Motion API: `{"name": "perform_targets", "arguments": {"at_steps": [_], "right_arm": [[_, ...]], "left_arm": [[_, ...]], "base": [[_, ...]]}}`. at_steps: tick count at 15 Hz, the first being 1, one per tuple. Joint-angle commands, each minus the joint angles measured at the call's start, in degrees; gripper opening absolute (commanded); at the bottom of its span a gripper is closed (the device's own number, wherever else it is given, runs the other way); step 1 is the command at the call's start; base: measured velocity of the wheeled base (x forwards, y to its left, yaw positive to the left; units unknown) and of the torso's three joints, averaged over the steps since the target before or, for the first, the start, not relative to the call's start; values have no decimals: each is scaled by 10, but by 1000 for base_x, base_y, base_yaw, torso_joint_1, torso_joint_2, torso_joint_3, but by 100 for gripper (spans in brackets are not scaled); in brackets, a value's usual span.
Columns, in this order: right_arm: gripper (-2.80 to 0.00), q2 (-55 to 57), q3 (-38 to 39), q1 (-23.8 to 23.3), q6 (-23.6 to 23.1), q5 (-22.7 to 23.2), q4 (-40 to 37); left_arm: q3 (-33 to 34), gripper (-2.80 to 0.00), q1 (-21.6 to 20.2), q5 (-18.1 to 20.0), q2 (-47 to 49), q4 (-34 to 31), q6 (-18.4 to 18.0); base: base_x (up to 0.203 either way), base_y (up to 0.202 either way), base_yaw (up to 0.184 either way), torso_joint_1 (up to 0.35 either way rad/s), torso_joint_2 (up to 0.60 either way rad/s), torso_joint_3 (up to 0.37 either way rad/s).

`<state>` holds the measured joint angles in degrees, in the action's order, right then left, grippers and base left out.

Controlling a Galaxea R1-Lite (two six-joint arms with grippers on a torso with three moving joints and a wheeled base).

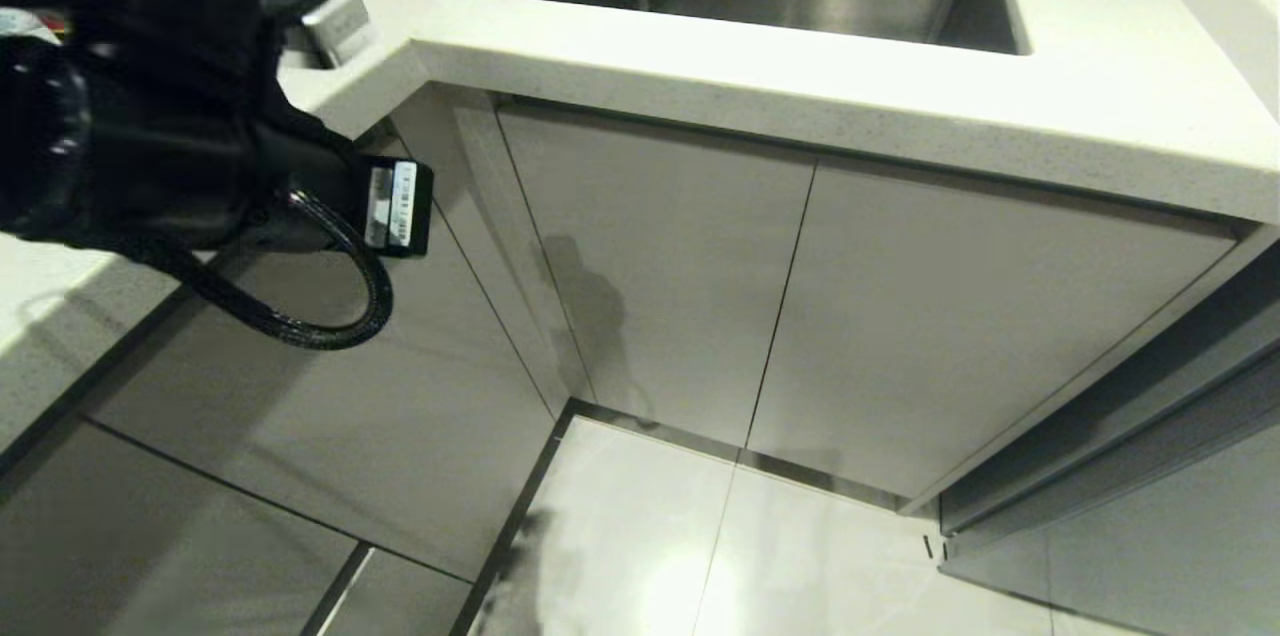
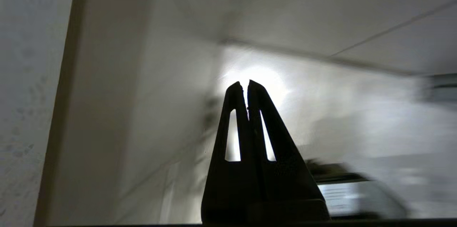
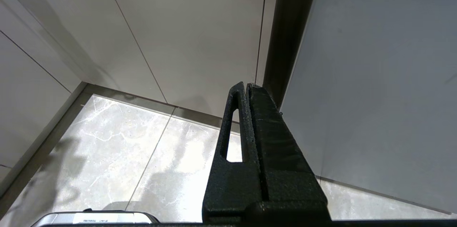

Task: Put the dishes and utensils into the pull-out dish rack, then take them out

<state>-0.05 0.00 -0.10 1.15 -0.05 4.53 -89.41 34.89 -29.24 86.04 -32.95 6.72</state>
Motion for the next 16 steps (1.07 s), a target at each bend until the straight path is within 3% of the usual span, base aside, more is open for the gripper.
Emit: {"name": "perform_targets", "arguments": {"at_steps": [1, 3, 6, 8, 9, 11, 12, 14, 16], "right_arm": [[-280, 0, 15, 0, 0, 0, 0], [-280, 0, 16, 0, 0, 0, 0], [-280, 0, 15, 0, 0, 0, 0], [-280, 0, 16, 0, 0, 0, 0], [-280, 0, 15, 0, 0, 0, 0], [-280, 0, 16, 0, 0, 0, 0], [-280, 0, 16, 0, 0, 0, 0], [-280, 0, 15, 0, 0, 0, 0], [-280, 0, 15, 0, 0, 0, 0]], "left_arm": [[8, -280, -4, 83, -86, 31, 0], [40, -280, -30, 157, -160, 75, -14], [136, -280, -175, 265, -269, 174, -90], [188, -280, -275, 337, -336, 229, -120], [205, -280, -314, 390, -379, 242, -127], [251, -280, -346, 489, -455, 254, -139], [288, -280, -358, 513, -488, 257, -154], [349, -280, -371, 518, -545, 256, -197], [413, -280, -377, 452, -614, 234, -217]], "base": [[0, 0, 0, 0, 0, 0], [0, 0, 0, 0, 0, 0], [0, 0, 0, 0, 0, 0], [0, 0, 0, 0, 0, 0], [0, 0, 0, 0, 0, 0], [0, 0, 0, 0, 0, 0], [0, 0, 0, 0, 0, 0], [0, 0, 0, 0, 0, 0], [0, 0, 0, 0, 0, 0]]}}
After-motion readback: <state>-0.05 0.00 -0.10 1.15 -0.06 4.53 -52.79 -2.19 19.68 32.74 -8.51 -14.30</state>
